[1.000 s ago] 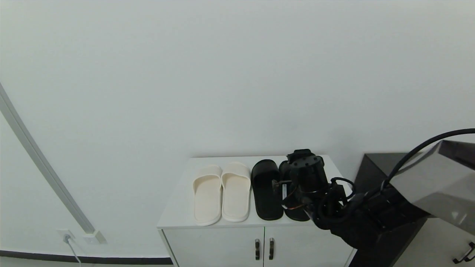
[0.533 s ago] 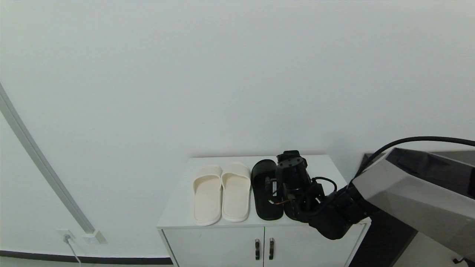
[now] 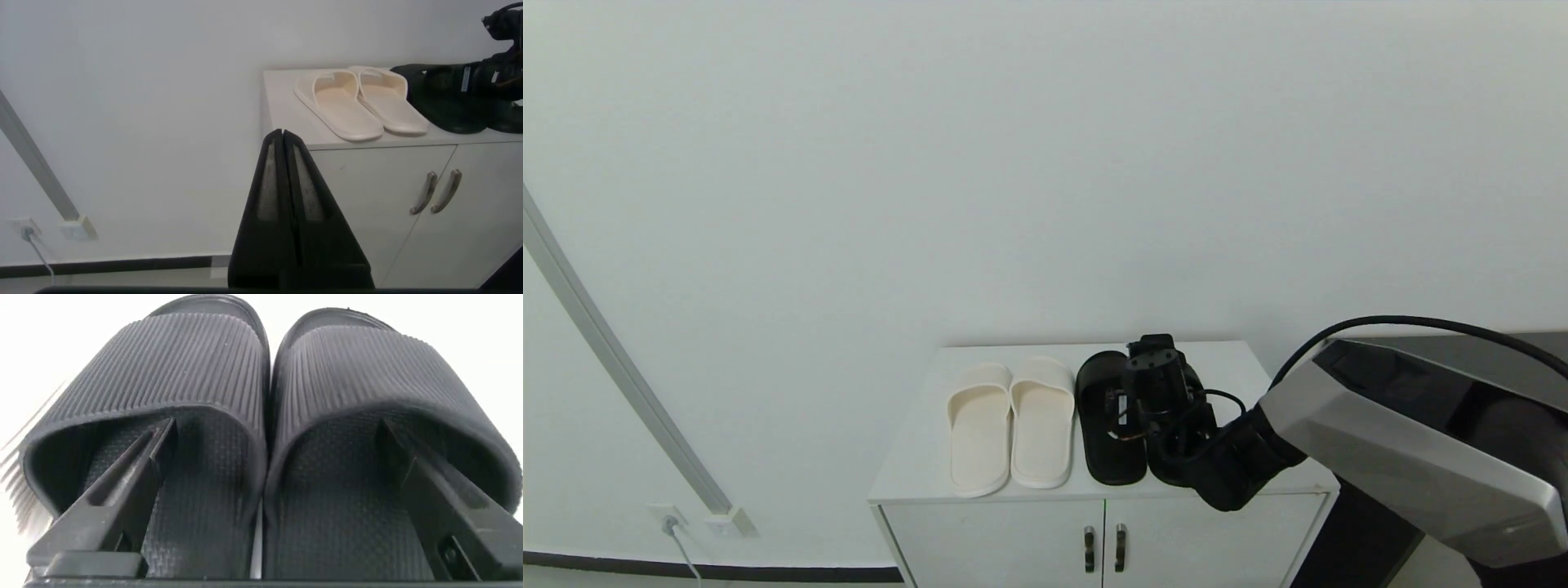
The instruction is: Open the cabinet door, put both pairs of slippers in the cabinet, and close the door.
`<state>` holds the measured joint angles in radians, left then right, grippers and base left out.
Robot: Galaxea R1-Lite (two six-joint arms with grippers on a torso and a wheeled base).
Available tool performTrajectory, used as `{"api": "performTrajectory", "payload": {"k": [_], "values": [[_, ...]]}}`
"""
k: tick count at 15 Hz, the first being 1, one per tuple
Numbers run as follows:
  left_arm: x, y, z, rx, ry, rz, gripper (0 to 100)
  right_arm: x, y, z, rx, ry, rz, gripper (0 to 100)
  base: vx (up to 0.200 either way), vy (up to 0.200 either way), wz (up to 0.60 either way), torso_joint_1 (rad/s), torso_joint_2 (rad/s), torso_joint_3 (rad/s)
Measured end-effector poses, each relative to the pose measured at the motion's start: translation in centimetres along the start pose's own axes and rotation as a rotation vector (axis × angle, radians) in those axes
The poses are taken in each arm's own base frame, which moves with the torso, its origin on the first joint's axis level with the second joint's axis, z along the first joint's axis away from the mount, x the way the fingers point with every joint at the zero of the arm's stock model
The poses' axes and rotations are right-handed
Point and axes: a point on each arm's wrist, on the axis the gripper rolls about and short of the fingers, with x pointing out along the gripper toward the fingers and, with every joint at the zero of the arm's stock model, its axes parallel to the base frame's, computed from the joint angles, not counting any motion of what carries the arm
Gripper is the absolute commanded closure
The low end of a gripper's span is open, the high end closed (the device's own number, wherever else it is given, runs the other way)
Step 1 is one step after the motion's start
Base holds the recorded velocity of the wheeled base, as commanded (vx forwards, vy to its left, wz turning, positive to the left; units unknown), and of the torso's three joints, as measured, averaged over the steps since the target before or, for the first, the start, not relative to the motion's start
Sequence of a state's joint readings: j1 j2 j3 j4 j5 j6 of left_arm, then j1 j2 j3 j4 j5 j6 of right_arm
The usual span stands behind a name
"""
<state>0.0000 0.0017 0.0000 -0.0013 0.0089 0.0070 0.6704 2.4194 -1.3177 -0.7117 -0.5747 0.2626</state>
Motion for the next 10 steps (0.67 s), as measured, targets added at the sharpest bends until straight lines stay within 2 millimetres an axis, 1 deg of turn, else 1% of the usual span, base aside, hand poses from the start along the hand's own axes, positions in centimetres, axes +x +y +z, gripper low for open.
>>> {"api": "performTrajectory", "payload": {"k": [7,10], "values": [[0.0,0.0,0.0,-0.001,0.0,0.0,100,0.5,-0.5,-0.5,0.002,0.002,-0.011,100,0.0,0.0,0.0,0.0,0.0,0.0],[0.0,0.0,0.0,-0.001,0.0,0.001,100,-0.5,-0.9,0.5,-0.001,-0.005,-0.007,100,0.0,0.0,0.0,0.0,0.0,0.0]]}}
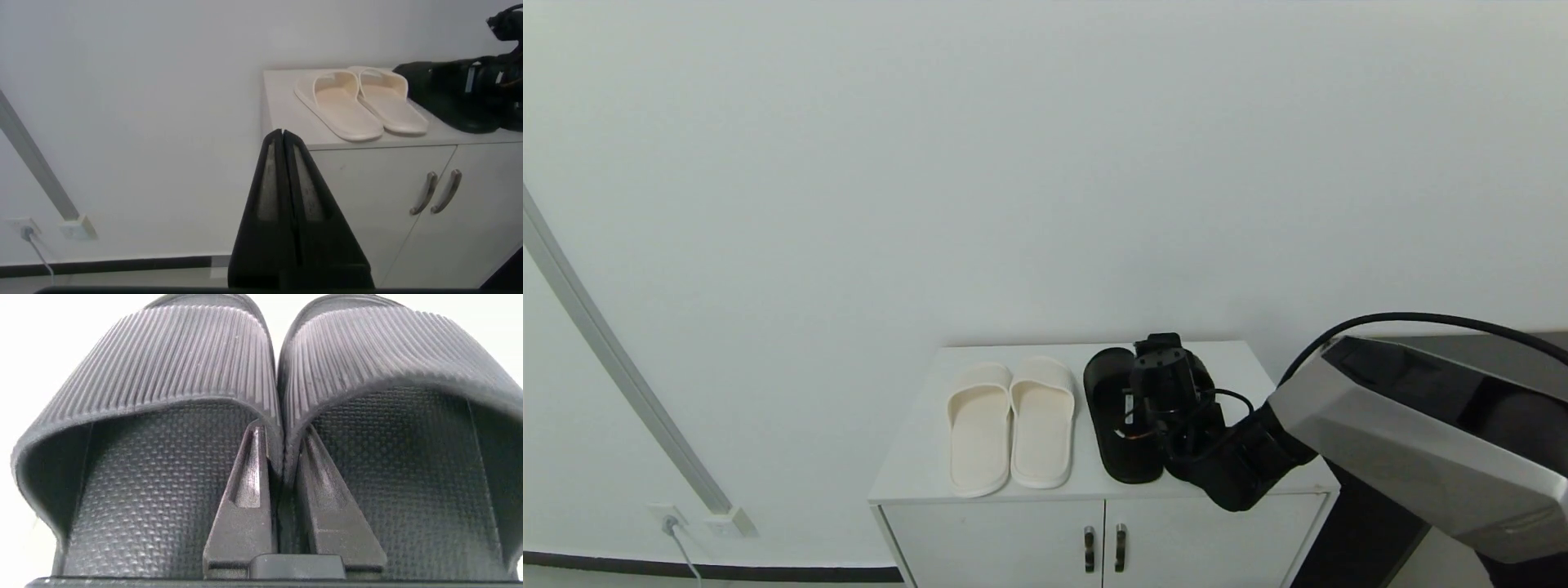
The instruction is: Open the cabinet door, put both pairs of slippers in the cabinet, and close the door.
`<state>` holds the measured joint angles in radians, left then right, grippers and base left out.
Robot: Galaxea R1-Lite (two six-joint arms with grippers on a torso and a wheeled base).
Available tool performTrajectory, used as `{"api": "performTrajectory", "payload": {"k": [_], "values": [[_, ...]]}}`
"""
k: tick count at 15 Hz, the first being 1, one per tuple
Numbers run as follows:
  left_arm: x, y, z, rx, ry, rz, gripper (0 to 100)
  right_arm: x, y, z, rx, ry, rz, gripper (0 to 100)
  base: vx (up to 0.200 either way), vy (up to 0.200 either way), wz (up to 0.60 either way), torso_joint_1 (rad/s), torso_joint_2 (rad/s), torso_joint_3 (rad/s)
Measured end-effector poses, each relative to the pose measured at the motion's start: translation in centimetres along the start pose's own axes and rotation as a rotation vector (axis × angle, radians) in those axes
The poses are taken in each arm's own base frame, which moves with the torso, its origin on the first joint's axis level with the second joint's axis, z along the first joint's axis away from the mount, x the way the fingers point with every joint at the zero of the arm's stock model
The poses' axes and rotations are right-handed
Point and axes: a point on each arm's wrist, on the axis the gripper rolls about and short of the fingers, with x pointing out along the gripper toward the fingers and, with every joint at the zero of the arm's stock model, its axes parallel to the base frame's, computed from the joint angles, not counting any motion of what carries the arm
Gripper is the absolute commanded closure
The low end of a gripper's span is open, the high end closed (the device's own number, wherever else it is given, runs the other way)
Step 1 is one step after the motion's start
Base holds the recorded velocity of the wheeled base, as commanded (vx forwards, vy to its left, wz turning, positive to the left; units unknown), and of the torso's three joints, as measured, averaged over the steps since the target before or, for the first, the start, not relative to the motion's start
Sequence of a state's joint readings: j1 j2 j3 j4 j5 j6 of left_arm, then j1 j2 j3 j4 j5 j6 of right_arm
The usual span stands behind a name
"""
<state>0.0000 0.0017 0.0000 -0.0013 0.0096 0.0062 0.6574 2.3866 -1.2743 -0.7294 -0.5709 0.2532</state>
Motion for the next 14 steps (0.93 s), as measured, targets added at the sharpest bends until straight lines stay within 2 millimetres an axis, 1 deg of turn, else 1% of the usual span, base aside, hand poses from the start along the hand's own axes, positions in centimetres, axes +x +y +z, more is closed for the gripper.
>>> {"api": "performTrajectory", "payload": {"k": [3,4,5,7,9,11,12,14], "values": [[0.0,0.0,0.0,-0.007,0.0,0.0,100,-2.3,-0.9,1.5,-0.044,0.001,0.032,100,0.0,0.0,0.0,0.0,0.0,0.0],[0.0,0.0,0.0,-0.007,0.0,0.0,100,-3.6,-1.2,2.3,-0.051,0.003,0.076,100,0.0,0.0,0.0,0.0,0.0,0.0],[0.0,0.0,0.0,-0.007,0.0,-0.001,100,-5.4,-1.7,3.1,-0.058,0.009,0.137,100,0.0,0.0,0.0,0.0,0.0,0.0],[0.0,0.0,0.0,-0.006,0.0,-0.001,100,-9.4,-3.0,3.8,-0.08,0.046,0.287,100,0.0,0.0,0.0,0.0,0.0,0.0],[0.0,0.0,0.0,-0.003,0.0,-0.001,100,-13.9,-5.0,3.9,-0.132,0.097,0.522,100,0.0,0.0,0.0,0.0,0.0,0.0],[0.0,0.0,0.0,-0.003,0.0,-0.001,100,-17.7,-7.3,4.0,-0.2,0.108,0.764,100,0.0,0.0,0.0,0.0,0.0,0.0],[0.0,0.0,0.0,-0.003,0.0,-0.001,100,-19.0,-8.2,4.1,-0.225,0.094,0.815,100,0.0,0.0,0.0,0.0,0.0,0.0],[0.0,0.0,0.0,-0.005,0.0,-0.001,100,-20.8,-9.3,4.6,-0.226,0.073,0.932,100,0.0,0.0,0.0,0.0,0.0,0.0]]}}
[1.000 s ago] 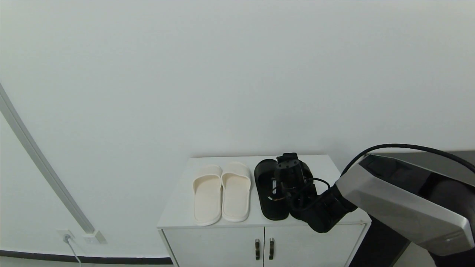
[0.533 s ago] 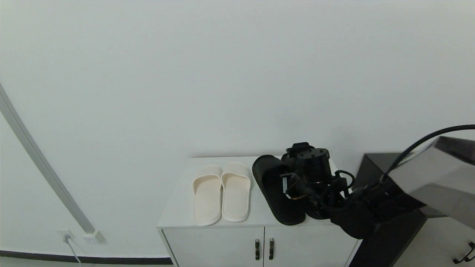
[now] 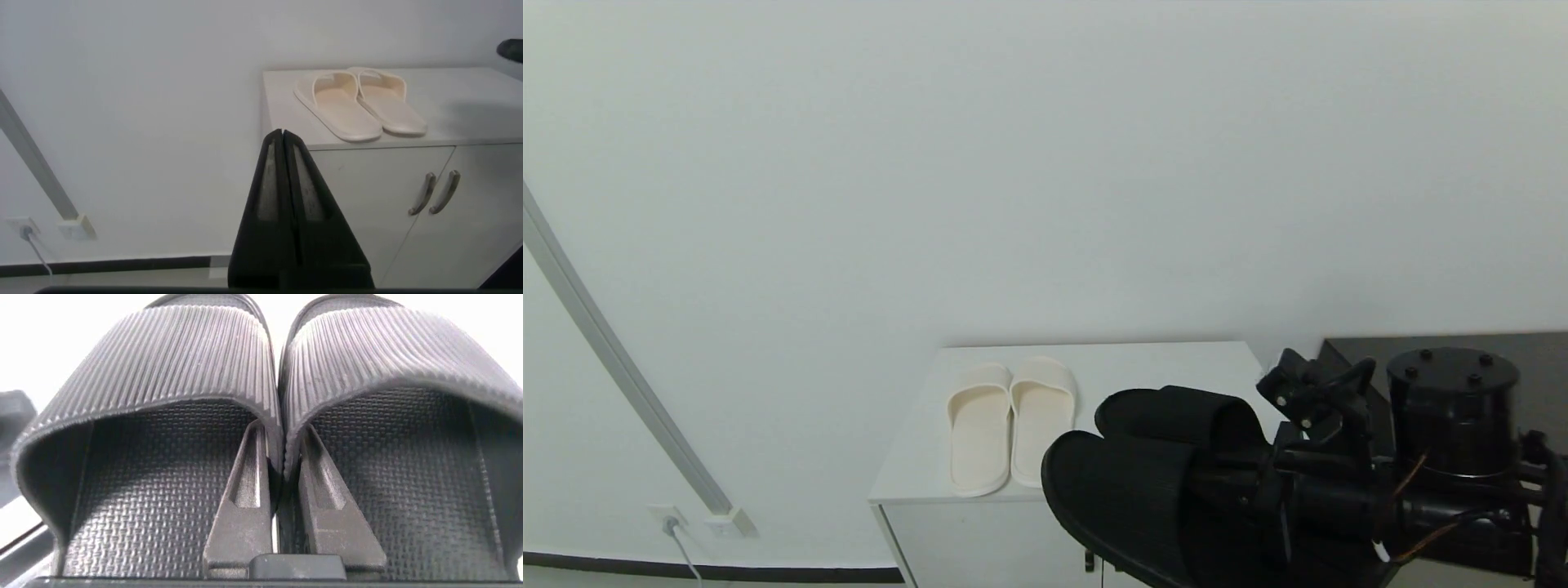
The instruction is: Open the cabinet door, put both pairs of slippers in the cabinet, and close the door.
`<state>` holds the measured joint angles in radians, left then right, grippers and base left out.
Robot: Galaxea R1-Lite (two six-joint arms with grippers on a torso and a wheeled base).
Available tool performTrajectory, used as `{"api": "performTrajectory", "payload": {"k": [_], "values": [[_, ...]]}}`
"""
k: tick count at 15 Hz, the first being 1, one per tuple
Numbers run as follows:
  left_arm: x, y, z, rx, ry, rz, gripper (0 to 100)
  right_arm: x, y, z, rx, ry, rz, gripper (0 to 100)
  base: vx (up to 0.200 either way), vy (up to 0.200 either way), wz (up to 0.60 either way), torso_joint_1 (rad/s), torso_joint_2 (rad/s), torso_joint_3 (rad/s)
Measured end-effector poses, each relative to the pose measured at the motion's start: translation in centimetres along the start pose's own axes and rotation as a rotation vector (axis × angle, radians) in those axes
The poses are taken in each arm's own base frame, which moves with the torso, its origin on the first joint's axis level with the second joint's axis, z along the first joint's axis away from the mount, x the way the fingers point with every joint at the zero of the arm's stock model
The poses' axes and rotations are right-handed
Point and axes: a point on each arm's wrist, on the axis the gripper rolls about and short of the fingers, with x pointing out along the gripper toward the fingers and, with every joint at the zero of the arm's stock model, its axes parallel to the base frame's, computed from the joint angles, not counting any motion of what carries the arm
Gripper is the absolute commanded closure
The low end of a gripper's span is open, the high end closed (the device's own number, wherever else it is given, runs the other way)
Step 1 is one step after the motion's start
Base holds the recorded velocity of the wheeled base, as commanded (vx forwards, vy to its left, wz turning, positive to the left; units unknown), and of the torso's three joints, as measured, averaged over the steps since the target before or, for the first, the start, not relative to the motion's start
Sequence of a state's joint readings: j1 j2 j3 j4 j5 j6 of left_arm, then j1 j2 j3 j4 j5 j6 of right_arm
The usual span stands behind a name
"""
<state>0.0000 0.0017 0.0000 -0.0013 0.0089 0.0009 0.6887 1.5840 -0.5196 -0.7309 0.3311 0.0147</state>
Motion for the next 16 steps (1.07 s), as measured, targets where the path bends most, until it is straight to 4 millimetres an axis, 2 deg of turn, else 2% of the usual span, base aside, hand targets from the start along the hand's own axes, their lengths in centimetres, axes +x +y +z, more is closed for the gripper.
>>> {"api": "performTrajectory", "payload": {"k": [4,10,16], "values": [[0.0,0.0,0.0,-0.002,0.0,0.0,100,-1.3,0.6,0.4,-0.017,-0.029,0.016,100,0.0,0.0,0.0,0.0,0.0,0.0],[0.0,0.0,0.0,-0.001,0.0,0.0,100,-1.5,0.9,0.3,-0.021,-0.032,0.047,100,-0.2,0.0,0.0,0.006,0.01,0.002],[0.0,0.0,0.0,-0.001,0.0,0.004,100,-1.5,0.9,-0.1,-0.103,-0.018,0.06,100,0.0,0.0,0.0,0.0,0.0,0.0]]}}
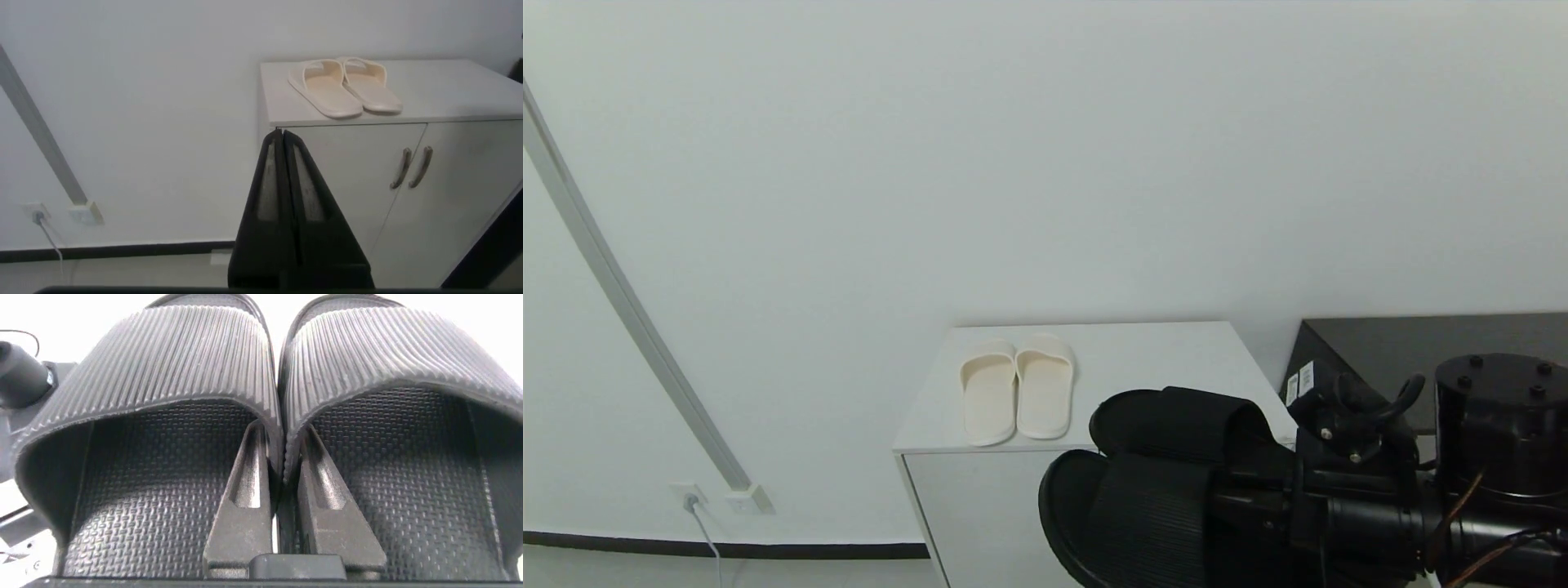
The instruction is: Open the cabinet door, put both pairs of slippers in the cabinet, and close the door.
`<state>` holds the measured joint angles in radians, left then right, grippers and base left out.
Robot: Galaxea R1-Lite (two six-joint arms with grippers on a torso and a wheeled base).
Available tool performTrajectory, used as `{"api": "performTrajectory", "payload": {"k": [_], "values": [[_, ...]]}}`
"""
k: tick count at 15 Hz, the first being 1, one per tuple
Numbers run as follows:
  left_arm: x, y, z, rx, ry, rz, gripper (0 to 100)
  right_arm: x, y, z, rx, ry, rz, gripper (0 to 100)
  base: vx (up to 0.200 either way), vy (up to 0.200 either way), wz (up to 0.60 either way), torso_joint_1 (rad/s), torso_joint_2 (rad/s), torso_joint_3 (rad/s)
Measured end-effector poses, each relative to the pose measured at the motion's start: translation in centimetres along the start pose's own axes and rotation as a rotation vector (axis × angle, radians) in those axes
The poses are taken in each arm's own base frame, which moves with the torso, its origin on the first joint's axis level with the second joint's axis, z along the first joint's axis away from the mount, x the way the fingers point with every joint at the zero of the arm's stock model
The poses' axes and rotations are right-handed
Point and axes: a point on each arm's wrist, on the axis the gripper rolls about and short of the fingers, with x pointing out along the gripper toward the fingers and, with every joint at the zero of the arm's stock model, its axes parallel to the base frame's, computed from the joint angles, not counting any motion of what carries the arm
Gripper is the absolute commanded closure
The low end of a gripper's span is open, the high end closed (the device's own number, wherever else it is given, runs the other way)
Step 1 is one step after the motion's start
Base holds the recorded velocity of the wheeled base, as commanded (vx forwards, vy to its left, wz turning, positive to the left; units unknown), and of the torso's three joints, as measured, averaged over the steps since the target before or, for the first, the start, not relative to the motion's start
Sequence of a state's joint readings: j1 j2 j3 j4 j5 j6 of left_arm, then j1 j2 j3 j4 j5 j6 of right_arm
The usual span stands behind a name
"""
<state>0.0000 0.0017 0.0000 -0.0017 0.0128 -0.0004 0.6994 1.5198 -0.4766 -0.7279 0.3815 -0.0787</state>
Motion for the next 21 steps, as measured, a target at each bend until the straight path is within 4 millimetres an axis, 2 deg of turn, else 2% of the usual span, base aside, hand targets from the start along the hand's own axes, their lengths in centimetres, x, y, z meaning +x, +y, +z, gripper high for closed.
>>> {"api": "performTrajectory", "payload": {"k": [14,15,21], "values": [[0.0,0.0,0.0,0.0,0.001,-0.005,100,0.6,-0.4,-0.7,0.007,0.024,-0.005,100,0.0,0.0,0.0,0.0,0.0,0.0],[0.0,0.0,0.0,-0.004,0.001,-0.008,0,0.6,-0.4,-0.8,0.007,0.026,-0.004,100,0.0,0.0,0.0,-0.051,0.05,0.046],[0.0,0.0,0.0,-0.012,-0.001,-0.007,0,0.5,-0.3,-1.1,0.01,0.037,-0.003,100,0.0,0.0,0.0,-0.138,0.33,0.176]]}}
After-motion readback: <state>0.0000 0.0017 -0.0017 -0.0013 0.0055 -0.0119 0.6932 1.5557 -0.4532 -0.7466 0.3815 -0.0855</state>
